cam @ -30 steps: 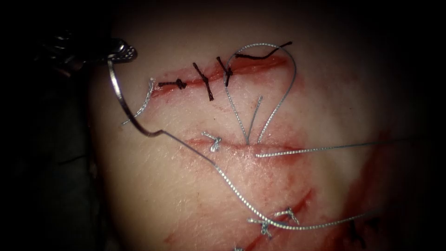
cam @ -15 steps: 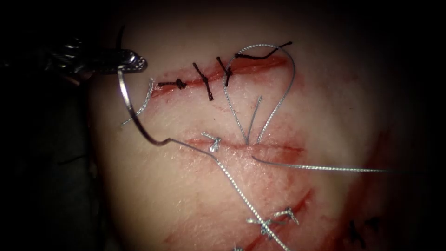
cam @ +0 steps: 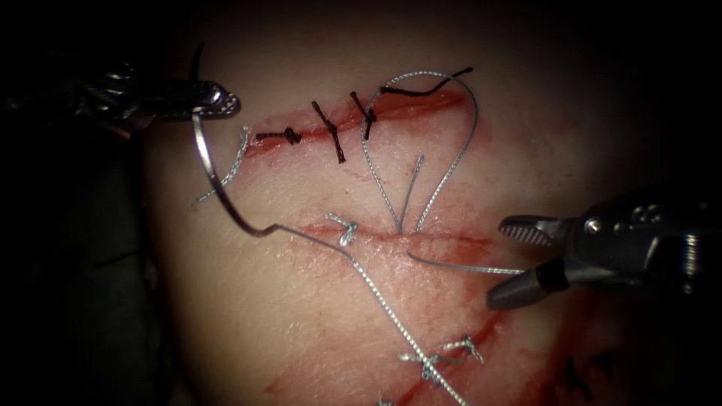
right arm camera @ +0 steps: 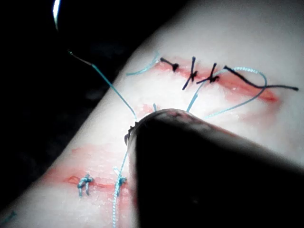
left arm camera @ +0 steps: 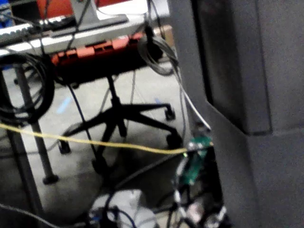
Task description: Wound Closure
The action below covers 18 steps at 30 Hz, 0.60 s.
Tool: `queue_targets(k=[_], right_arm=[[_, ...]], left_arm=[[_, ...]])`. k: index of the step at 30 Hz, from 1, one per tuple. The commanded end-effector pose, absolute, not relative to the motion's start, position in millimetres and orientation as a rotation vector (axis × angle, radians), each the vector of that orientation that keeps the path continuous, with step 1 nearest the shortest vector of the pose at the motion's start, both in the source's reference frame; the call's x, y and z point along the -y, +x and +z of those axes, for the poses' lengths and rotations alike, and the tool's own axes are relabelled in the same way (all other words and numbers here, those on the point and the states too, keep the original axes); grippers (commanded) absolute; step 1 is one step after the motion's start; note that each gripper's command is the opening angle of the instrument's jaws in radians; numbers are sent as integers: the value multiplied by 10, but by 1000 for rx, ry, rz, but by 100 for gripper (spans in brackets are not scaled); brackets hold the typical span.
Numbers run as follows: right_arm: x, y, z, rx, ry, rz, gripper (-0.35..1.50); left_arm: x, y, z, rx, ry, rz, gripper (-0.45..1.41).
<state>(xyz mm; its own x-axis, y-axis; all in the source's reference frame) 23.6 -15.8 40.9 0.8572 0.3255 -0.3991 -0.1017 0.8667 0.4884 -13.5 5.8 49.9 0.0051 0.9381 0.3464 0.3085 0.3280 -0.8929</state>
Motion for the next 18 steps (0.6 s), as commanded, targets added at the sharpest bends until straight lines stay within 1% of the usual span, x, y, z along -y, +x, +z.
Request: queue_targets(k=[1, 8, 14, 15, 16, 17, 18], right_arm=[[157, 252, 410, -494, 469, 216, 39], [171, 257, 431, -297, 469, 115, 37], [183, 258, 451, -279, 447, 88, 29], [183, 258, 452, -279, 439, 83, 24], [183, 258, 453, -279, 432, 78, 14], [183, 258, 453, -279, 432, 78, 14], [181, 259, 453, -278, 420, 75, -3]], left_arm=[[-58, -139, 504, 1528, -1182, 741, -45], [-57, -140, 502, 1534, -1181, 743, -45], [-57, -140, 502, 1537, -1181, 745, -45], [-57, -140, 502, 1540, -1180, 746, -45], [-57, -141, 501, 1540, -1180, 745, -45], [-57, -141, 501, 1540, -1180, 745, -45], [-57, -141, 500, 1541, -1180, 745, -45]])
